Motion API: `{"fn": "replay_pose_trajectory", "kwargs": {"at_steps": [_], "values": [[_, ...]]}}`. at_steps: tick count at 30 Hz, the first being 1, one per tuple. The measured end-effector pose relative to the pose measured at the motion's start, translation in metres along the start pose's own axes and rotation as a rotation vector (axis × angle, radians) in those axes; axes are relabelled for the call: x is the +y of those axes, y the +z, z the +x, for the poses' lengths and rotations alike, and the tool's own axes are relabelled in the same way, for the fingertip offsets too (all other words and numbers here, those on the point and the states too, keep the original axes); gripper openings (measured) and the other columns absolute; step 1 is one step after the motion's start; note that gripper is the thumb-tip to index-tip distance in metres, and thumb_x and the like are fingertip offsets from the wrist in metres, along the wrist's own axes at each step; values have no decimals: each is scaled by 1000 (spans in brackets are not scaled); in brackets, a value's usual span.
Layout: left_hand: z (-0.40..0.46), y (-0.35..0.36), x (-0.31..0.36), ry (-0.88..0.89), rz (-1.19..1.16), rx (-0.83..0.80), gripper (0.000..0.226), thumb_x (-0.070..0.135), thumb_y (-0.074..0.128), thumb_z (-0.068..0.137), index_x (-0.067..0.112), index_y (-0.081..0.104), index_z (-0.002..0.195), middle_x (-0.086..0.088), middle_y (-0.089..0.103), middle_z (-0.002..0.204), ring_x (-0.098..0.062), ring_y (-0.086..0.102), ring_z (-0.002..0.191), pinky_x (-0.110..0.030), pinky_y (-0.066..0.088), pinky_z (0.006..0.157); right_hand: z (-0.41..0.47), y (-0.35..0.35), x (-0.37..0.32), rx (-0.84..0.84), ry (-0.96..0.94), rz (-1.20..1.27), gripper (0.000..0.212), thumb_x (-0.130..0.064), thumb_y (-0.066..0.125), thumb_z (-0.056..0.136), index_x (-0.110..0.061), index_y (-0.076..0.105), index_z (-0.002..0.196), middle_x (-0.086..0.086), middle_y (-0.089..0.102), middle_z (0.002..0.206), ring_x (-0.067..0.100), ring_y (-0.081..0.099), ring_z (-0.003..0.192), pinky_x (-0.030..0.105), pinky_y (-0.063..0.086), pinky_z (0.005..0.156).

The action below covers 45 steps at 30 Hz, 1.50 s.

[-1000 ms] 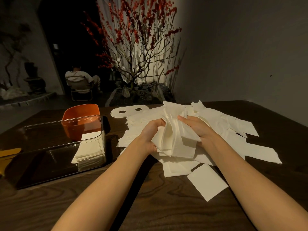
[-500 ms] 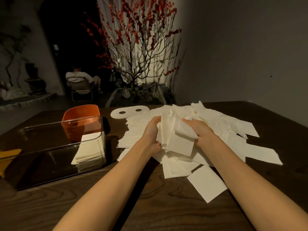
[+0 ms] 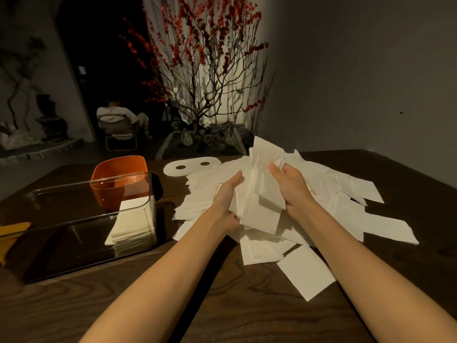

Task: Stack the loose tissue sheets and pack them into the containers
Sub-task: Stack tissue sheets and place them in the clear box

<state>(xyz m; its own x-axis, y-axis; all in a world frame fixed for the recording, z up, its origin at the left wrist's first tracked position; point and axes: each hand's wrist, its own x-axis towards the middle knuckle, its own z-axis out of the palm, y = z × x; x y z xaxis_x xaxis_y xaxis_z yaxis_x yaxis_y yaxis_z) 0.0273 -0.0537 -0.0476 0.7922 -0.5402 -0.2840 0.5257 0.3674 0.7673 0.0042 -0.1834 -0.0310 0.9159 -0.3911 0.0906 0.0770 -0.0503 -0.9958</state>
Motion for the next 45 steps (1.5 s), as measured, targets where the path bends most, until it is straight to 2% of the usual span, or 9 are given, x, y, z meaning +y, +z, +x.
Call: {"fn": "replay_pose_trajectory", "kwargs": {"at_steps": [4,9,13,15,23,30,36,41,45], "values": [[-4,7,0,-69,-7,-127,48,50,47,95,15,78,83,-6,72,84,-22,69,79,-35,56,72,5,7,6,112,-72,-120,35,-37,46,99,-19,48,129,0,60,114,15,60,95,36,51,82],[-11,10,0,-61,-32,-128,58,63,47,87,15,78,92,-11,71,93,-27,67,87,-41,57,72,6,9,14,175,-100,-202,34,-41,44,99,-22,48,127,1,59,124,21,60,106,44,53,91],[-23,11,2,-99,89,-206,15,13,55,88,3,66,92,-20,68,78,-33,67,75,-45,51,79,6,8,16,177,-120,-239,37,-38,44,100,-19,47,131,3,55,129,23,55,115,41,50,93],[-21,8,2,-112,134,-205,29,-5,38,85,2,66,91,-21,67,80,-34,63,82,-46,47,87,8,7,17,180,-112,-257,39,-41,44,99,-22,45,133,2,55,129,22,57,111,38,51,89],[-21,8,2,-160,85,-168,40,-12,32,70,6,58,94,-15,67,81,-34,60,89,-43,57,74,14,2,19,182,-32,-202,32,-41,45,98,-22,48,124,-3,57,110,16,59,92,29,51,70],[-28,12,4,-149,162,-151,58,-10,22,81,7,70,54,-11,67,67,-29,60,82,-37,55,71,20,-2,21,178,19,-173,31,-46,47,96,-26,48,120,-2,61,112,20,62,97,43,55,84],[-28,12,4,-113,18,-73,33,-6,34,63,3,61,78,-15,60,79,-34,57,87,-38,58,62,24,-13,19,291,58,20,36,-39,46,99,-19,47,128,3,59,116,18,60,98,31,52,77],[-25,10,8,39,-117,-15,30,12,52,78,4,48,106,-16,63,73,-26,54,75,-38,47,75,20,-13,11,279,38,15,33,-40,46,99,-20,48,126,1,58,115,20,58,102,36,52,89],[-26,19,5,19,-83,0,30,36,59,92,7,64,100,-17,72,81,-29,62,88,-42,46,88,7,3,8,155,-4,8,31,-37,45,100,-21,47,126,-2,58,107,14,58,92,26,49,67]]}}
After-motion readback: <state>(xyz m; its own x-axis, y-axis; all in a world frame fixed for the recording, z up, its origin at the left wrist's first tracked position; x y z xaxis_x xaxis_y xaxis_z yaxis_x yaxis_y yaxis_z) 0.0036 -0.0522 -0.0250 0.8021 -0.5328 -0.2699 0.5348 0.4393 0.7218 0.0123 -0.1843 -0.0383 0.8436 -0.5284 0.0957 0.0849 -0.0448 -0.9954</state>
